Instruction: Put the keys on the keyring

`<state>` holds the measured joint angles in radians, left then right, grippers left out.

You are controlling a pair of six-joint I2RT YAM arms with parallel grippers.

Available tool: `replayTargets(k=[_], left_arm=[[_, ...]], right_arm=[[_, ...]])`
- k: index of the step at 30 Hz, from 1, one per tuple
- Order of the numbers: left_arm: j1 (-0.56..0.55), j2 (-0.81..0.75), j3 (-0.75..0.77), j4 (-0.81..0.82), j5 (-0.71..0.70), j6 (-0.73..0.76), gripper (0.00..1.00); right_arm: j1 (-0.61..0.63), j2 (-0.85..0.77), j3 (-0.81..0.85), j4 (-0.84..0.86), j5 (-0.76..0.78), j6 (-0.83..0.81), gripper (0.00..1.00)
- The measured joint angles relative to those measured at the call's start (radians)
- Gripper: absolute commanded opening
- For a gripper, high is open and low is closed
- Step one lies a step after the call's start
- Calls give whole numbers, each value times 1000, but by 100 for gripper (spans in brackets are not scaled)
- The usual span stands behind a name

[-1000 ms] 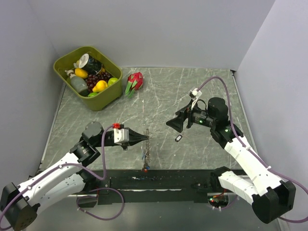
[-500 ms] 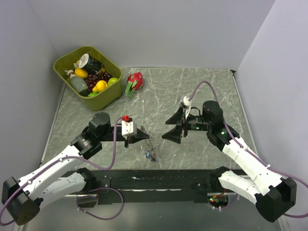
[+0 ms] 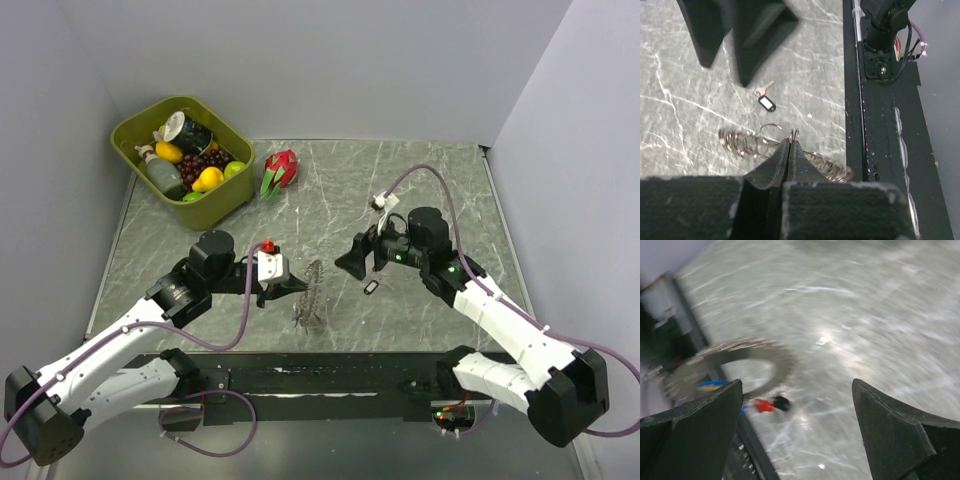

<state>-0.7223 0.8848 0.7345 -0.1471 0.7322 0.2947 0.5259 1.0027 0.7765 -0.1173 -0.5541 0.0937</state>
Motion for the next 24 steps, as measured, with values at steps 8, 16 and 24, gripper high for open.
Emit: replayTargets(k=[8, 16, 24], left_arm=[[0, -18, -32, -27, -23, 8, 1], [0, -17, -32, -61, -10, 24, 1], [0, -40, -33, -61, 16, 25, 1]], right_arm=[[-100, 249, 64, -151, 314, 124, 75], [-108, 539, 219, -356, 510, 254, 61], [-108, 606, 219, -417, 529, 330, 51]])
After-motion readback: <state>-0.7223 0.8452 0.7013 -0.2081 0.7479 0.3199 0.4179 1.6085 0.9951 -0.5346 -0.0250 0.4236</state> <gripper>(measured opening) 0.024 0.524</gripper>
